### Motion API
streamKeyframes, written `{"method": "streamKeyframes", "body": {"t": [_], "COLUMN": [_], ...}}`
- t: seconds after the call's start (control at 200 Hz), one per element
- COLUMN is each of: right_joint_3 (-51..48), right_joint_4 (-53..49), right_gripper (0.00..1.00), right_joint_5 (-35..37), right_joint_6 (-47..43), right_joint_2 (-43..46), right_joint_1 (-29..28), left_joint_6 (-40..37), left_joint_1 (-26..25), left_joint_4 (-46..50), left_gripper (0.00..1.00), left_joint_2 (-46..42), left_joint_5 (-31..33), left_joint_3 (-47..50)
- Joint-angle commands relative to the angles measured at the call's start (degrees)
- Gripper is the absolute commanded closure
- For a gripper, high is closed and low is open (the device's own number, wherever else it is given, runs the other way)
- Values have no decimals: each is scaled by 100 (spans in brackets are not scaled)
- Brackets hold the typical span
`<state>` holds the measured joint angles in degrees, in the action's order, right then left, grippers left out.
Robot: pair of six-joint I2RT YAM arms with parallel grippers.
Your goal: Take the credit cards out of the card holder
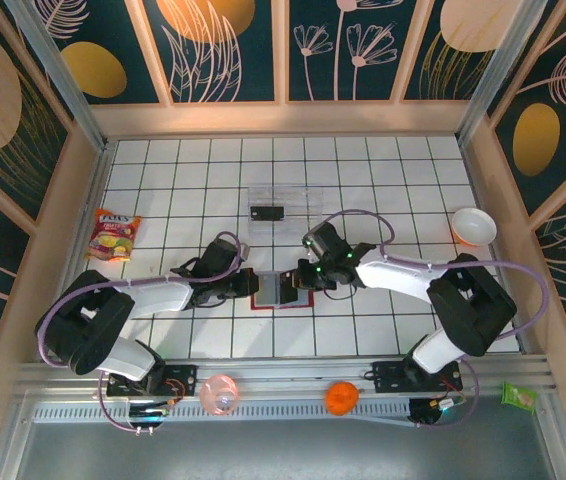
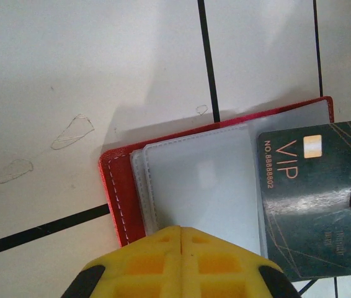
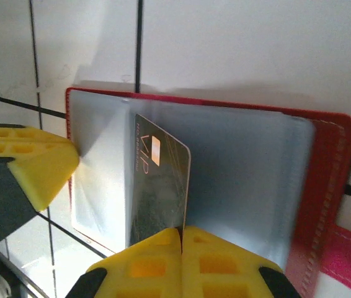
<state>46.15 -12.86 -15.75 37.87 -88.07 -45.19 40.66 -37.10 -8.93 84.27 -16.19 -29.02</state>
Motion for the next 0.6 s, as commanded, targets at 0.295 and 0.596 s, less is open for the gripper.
{"method": "streamKeyframes", "body": {"t": [0.295,0.596], "right_joint_3": [787,638], "right_joint_4": [-1073,-421], "right_gripper": [100,88], "right_joint_5": [664,268], "right_joint_6": [-183,-113], "right_joint_2": [-317,-595], "right_joint_1": [-418,-440], "left_joint_6": [-173,-173], "left_joint_1": [-16,-15], "left_joint_4": [132,49], "left_gripper": [100,100], "left_joint_2": [184,232], "left_joint_5": [90,-16], "left_joint_3": [-60,-74]}}
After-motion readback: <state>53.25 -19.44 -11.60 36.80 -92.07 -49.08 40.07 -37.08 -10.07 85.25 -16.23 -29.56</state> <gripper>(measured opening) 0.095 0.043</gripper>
